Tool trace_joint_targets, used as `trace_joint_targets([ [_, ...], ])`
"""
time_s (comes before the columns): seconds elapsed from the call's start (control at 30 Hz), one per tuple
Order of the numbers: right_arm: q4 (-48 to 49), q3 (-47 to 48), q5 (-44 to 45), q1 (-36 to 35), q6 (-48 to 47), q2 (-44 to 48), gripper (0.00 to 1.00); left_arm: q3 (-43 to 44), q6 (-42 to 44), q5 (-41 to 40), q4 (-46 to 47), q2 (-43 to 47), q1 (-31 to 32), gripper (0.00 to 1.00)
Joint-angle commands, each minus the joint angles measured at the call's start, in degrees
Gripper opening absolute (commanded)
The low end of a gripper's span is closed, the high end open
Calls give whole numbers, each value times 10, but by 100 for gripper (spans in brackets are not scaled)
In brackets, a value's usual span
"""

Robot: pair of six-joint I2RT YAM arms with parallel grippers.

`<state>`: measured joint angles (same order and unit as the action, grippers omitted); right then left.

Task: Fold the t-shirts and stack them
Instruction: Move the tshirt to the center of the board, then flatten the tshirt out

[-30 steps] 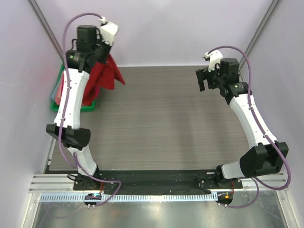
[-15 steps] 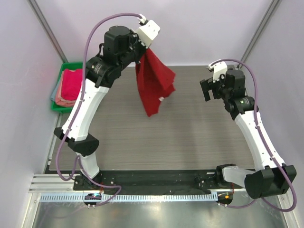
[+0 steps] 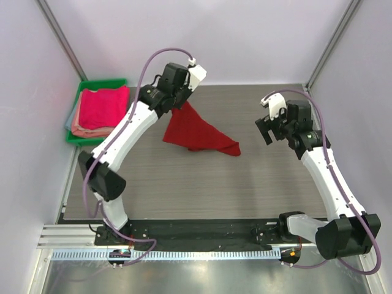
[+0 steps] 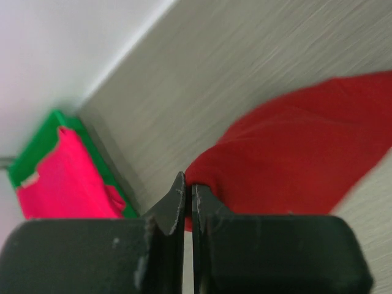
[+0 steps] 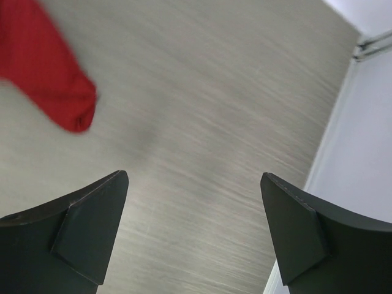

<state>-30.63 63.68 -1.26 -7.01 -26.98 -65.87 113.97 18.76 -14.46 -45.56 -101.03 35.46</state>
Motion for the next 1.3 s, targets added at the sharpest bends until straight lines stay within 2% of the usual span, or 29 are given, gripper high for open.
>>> trace_joint_targets([
  [0.0,-49,-15,-65,1,-66,9,95,7,-54,-9,16,-39,-50,0],
  [0.17,-84,-38,-135,-34,-101,-14,90,100,-95,-52,36,-178,-96,0],
  [0.2,-83,-41,-138,-45,-105,-19,90,149,-95,-59,48,-199,-111,0],
  [0.27,-78,-41,-146,-78,-110,-38,89,227,-81,-79,62,-259,-128,23],
  [0.3,-74,-40,-150,-89,-116,-44,89,244,-67,-92,84,-274,-131,42],
  [0.33,-66,-41,-152,-107,-120,-53,89,251,-55,-108,99,-283,-133,67],
  [0.43,-38,-46,-156,-134,-143,-87,86,220,-29,-145,109,-275,-134,92],
  [0.57,20,-41,-161,-167,-148,-152,78,69,-82,-112,57,-191,-148,93],
  [0.6,31,-36,-163,-172,-144,-179,74,49,-105,-86,20,-156,-153,92],
  [0.63,51,-23,-165,-173,-135,-195,72,25,-113,-22,3,-133,-159,92],
  [0.73,102,-8,-161,-180,-113,-244,68,-58,-125,97,-41,-56,-174,92],
  [0.77,113,-5,-162,-183,-111,-253,67,-85,-130,111,-51,-42,-175,90],
  [0.83,124,14,-168,-190,-110,-290,61,-108,-144,130,-71,-3,-176,87],
  [1.03,135,73,-150,-198,-105,-381,58,-190,-141,98,-58,47,-181,86],
  [1.27,131,96,-127,-198,-111,-419,56,-198,-146,105,-55,44,-198,86],
])
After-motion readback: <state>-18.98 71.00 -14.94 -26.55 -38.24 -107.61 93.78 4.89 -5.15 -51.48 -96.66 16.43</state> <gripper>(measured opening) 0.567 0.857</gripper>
